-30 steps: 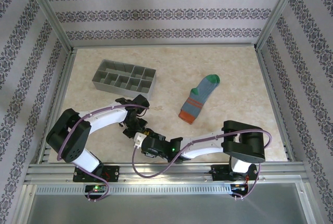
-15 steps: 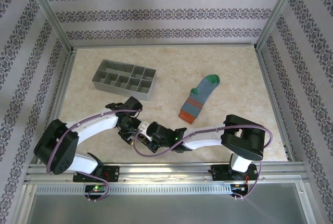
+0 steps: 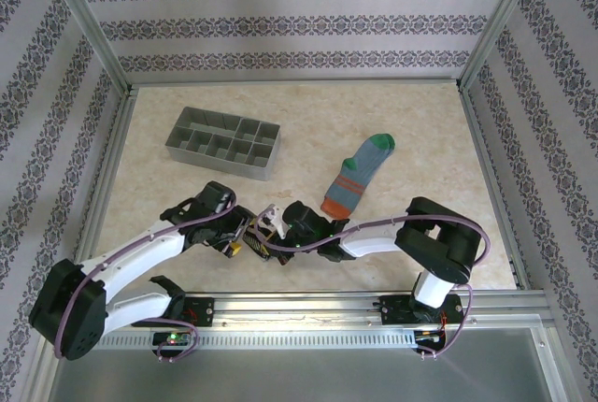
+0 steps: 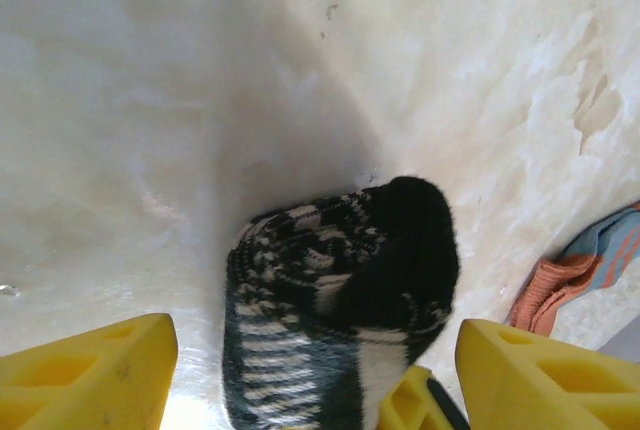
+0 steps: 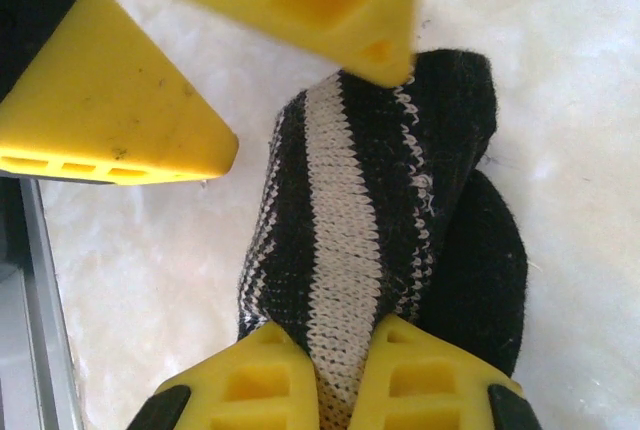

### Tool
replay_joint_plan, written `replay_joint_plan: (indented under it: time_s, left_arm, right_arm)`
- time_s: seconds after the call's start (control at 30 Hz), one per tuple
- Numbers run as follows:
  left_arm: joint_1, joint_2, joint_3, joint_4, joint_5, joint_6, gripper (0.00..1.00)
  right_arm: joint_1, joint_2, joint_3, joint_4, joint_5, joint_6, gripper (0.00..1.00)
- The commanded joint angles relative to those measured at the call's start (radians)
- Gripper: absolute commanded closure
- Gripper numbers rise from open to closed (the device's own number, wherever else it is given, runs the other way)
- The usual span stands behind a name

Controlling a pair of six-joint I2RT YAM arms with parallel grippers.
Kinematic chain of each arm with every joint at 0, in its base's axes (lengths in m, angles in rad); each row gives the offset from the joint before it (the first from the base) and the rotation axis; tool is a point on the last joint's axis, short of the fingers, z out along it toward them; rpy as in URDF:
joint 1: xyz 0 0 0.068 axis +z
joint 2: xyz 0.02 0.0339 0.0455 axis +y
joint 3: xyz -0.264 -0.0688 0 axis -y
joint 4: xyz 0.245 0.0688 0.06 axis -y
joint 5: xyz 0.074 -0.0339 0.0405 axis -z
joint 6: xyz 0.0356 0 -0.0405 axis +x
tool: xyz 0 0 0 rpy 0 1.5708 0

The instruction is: Roll the socks

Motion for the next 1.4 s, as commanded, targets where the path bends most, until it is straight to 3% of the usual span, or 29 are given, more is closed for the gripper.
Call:
replay_joint_plan:
  time_s: [0.0, 0.13, 0.4, 0.7, 0.77, 0.83, 0.9, 0.93, 1.0, 1.13, 1.27, 1.37]
  left_arm:
    - [0.008, -0.039, -0.032, 0.048, 0.029, 0.023, 0.32]
    - [-0.009, -0.021, -0.057, 0.125, 0.066, 0.012, 0.35]
    - [-0.059, 0.085, -0.06, 0.234, 0.073, -0.001, 0.31]
    - [-0.072, 0.215, -0.087, 0.273, 0.01, 0.003, 0.4]
    - [-0.072, 0.269, -0.088, 0.298, 0.006, 0.003, 0.49]
    - [-0.074, 0.301, -0.085, 0.286, -0.001, -0.011, 0.7]
    - [-0.074, 0.323, -0.046, 0.172, -0.005, 0.001, 0.96]
    - [-0.072, 0.332, -0.014, 0.094, -0.007, 0.019, 1.0]
    - [-0.072, 0.355, 0.067, -0.094, -0.012, 0.055, 1.0]
    - [-0.063, 0.416, 0.159, -0.257, 0.021, 0.101, 1.0]
    - [-0.056, 0.479, 0.241, -0.343, 0.015, 0.154, 1.0]
    - [-0.048, 0.51, 0.268, -0.352, 0.017, 0.175, 1.0]
  right_arm:
    - [-0.028, 0.122, -0.116, -0.329, -0.023, 0.069, 1.0]
    - [-0.056, 0.152, -0.126, -0.304, -0.074, 0.091, 1.0]
    - [-0.125, 0.213, -0.131, -0.268, -0.161, 0.13, 1.0]
    - [-0.165, 0.228, -0.1, -0.254, -0.231, 0.123, 1.0]
    - [-0.162, 0.205, -0.083, -0.269, -0.222, 0.098, 1.0]
    - [-0.153, 0.151, -0.069, -0.292, -0.192, 0.052, 1.0]
    - [-0.136, 0.055, -0.072, -0.307, -0.115, 0.001, 0.81]
    - [-0.124, 0.003, -0.08, -0.314, -0.062, -0.026, 0.73]
    - [-0.077, -0.146, -0.117, -0.308, 0.109, -0.091, 0.6]
    - [0.064, -0.349, -0.183, -0.276, 0.414, -0.235, 0.42]
    - [0.188, -0.312, -0.109, -0.337, 0.624, -0.376, 0.38]
    - [0.245, -0.241, -0.042, -0.323, 0.711, -0.456, 0.36]
